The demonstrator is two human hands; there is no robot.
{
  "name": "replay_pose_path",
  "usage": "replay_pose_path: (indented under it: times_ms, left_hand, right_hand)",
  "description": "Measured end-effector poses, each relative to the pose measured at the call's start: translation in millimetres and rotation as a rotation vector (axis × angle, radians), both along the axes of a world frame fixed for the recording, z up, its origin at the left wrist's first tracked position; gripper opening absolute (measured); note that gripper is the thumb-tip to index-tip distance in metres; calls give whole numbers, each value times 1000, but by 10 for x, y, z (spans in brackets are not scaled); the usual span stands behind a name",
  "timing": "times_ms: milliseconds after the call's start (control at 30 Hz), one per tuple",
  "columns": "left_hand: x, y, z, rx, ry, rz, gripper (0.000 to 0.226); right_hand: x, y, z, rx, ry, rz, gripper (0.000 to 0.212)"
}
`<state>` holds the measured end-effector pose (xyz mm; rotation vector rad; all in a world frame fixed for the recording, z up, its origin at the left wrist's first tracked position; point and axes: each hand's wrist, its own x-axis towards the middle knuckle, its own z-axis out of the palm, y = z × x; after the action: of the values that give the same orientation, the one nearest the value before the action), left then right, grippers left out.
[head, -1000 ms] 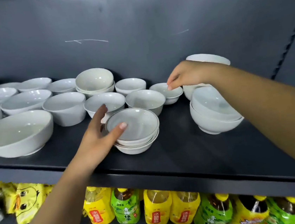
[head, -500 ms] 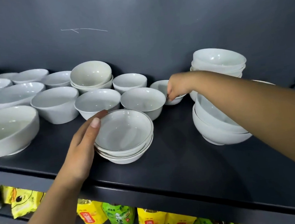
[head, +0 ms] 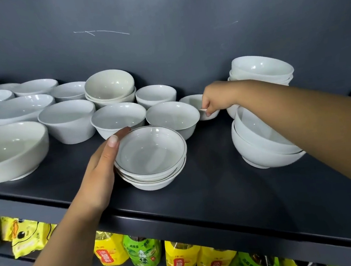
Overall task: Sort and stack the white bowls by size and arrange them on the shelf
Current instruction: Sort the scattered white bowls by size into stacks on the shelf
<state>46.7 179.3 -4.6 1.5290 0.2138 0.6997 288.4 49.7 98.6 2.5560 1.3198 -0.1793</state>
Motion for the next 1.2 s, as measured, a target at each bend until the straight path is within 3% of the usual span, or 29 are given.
replay_pose_path:
  times_ms: [100,167,267,633,800,1000,1200]
  left_hand:
    - [-7,-18,9,44,18,25,63]
    - [-18,-42,25,106,40,63,58]
    - [-26,-54,28,152,61,102,60]
    - [-17,-37,14,137,39,104,61]
    - [-18,-49,27,130,44,93,56]
    - [-41,-61,46,158,49,99,50]
    - [-33,-61,37,175,32,74,52]
  right_hand:
    - [15,-6,55,75,1,-6,37]
    - [18,-3,106,160,8,-17,10]
    - [62,7,169,266,55,-68,25]
    - [4,-10,418,513,147,-107,25]
    - [-293,-92,582,755,173,-27,22]
    - [-990,-288,498,896,187,180,21]
    - [-1385,-386,78,875,226,294,33]
